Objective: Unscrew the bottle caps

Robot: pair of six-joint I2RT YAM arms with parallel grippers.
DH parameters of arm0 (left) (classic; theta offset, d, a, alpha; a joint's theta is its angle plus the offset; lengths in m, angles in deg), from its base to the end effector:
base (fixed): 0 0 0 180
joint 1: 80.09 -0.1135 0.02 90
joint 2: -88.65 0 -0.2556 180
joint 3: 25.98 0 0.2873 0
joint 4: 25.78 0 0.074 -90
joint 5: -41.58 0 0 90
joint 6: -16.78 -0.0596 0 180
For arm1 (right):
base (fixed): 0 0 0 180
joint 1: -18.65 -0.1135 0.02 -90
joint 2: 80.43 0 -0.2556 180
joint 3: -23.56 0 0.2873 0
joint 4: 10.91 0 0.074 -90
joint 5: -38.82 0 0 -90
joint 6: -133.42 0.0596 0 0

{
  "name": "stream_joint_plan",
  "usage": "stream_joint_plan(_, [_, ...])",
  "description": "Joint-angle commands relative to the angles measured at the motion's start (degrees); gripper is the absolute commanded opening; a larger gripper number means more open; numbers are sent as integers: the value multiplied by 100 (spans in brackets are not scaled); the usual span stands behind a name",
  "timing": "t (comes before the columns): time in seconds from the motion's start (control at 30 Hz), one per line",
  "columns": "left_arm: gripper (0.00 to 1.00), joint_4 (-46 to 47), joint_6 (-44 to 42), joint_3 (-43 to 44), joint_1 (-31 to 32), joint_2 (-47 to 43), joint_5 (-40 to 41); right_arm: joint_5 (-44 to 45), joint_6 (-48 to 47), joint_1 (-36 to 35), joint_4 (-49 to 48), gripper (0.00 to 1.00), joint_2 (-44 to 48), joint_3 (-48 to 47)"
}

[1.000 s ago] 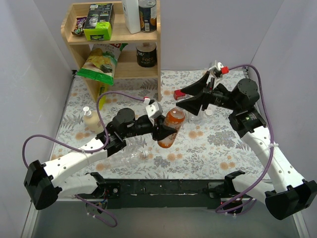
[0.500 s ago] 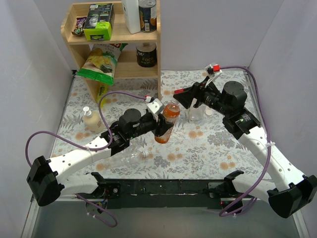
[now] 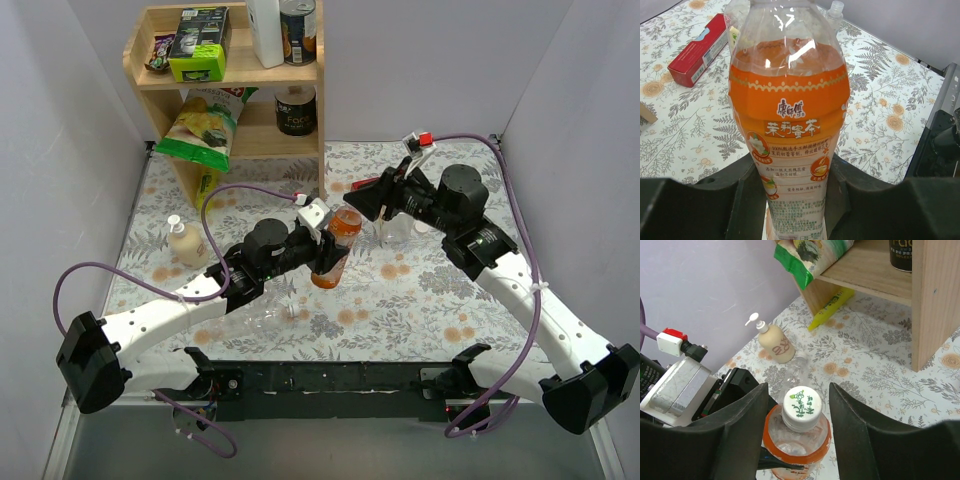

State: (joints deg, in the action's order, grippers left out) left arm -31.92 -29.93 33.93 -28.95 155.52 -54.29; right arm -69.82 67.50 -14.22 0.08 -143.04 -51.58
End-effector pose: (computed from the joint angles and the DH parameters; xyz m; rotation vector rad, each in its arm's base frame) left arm 0.2052 -0.2644 0.2835 0.2166 1.9754 -1.2262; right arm 0.2528 0.1860 0.4063 -0.3958 1.5916 1.0254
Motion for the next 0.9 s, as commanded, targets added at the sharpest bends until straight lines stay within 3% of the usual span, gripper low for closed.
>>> stream_joint_plan(0.0, [29,-20,-13,242,19,-51,139,-210,53,-36,-281,57,-111,-107])
stream_joint_plan(0.2, [29,-29,-31,242,19,-78,183,-220,53,-36,-254,52,-164,-81])
stream_joint_plan(0.3, [29,-29,-40,250,28,-87,174,-220,36,-36,-289,35,-138,-45])
stream_joint_plan(0.33, [29,-29,-66,242,19,-87,165,-237,36,-36,-324,19,-129,-37])
stream_joint_plan(0.4, [29,-3,-118,216,19,-130,-1,-429,-8,-27,-421,3,-120,-2])
stream_joint_plan(0.47, [30,111,-136,181,28,-218,-403,-666,-192,-1,-561,1,-102,33])
stream_joint_plan(0.57, [31,304,-206,84,19,-403,-1090,-1711,-526,175,-798,1,-102,-1])
stream_joint_plan(0.8, [31,604,-111,57,2,-658,-3410,-5065,-1274,342,-1256,1,3,-89])
stream_joint_plan(0.87, [31,735,65,83,11,-623,-3956,-5526,-1256,342,-1300,1,-23,-151])
